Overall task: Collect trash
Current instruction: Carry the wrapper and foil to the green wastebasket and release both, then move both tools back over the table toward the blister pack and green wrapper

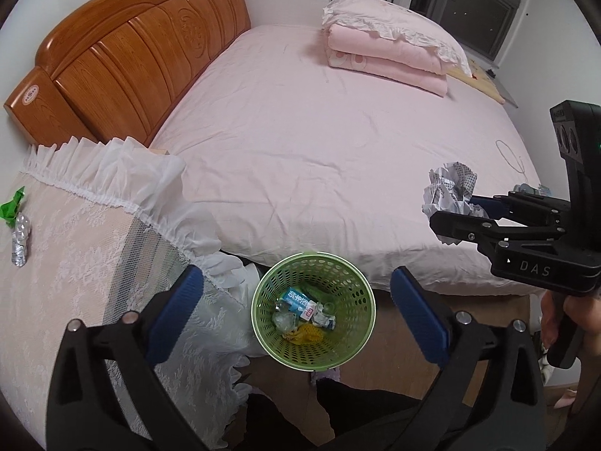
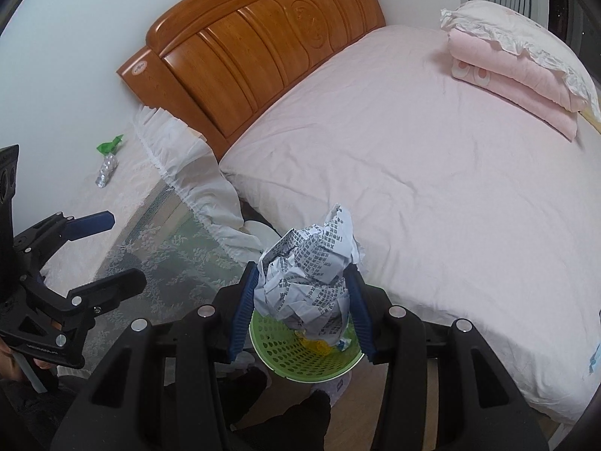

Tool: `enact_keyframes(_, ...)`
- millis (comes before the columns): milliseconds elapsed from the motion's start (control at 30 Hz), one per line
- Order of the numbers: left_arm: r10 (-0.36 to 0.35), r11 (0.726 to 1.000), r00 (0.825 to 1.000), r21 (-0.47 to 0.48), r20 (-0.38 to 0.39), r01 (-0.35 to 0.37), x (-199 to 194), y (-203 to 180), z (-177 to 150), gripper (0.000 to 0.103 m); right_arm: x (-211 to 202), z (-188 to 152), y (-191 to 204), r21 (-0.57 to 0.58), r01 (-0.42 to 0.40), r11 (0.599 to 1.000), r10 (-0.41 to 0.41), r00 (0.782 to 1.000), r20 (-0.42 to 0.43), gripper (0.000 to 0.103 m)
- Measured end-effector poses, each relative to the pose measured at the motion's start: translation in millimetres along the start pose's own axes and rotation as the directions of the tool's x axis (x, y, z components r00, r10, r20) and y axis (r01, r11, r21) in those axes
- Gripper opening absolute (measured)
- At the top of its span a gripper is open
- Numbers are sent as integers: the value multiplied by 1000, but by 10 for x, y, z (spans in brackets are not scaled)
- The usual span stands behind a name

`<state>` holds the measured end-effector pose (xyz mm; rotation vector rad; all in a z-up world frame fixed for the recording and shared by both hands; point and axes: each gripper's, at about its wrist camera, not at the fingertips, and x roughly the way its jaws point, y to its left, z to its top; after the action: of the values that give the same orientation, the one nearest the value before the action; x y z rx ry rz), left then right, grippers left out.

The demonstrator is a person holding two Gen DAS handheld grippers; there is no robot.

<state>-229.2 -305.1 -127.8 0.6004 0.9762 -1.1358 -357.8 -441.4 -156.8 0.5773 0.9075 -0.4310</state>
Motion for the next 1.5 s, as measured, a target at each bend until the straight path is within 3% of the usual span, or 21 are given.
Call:
enact_keyframes(367,28,999,1000,-26,10,-28,-84,145,-48,95,213,-90,188,-35,8,999,-10,998,-64,48)
enact_keyframes(467,31,999,999,-31,12,-31,-105,176,-59,95,295,-122,270,-65,18,998,-24,995,-92,66)
enact_keyframes(533,35,999,999,-33,15,-34,-119,190,-68,95,338,-149,336,-87,41,995,-50,994,-101,90)
enact_keyframes(600,35,999,999,-38,16,-35,-131,207,-77,95,390,-182,397,-107,62,992,-74,990,-116,97)
enact_keyframes(1267,79,992,996,-99,30,-76,-228,334,-184,95,474,-228,528,-130,57,990,-75,987,-138,100)
enact_keyframes(1500,150,969,988,-206,48,-137,-339,545,-209,95,409,-88,617,-172,58,983,-74,993,-90,100)
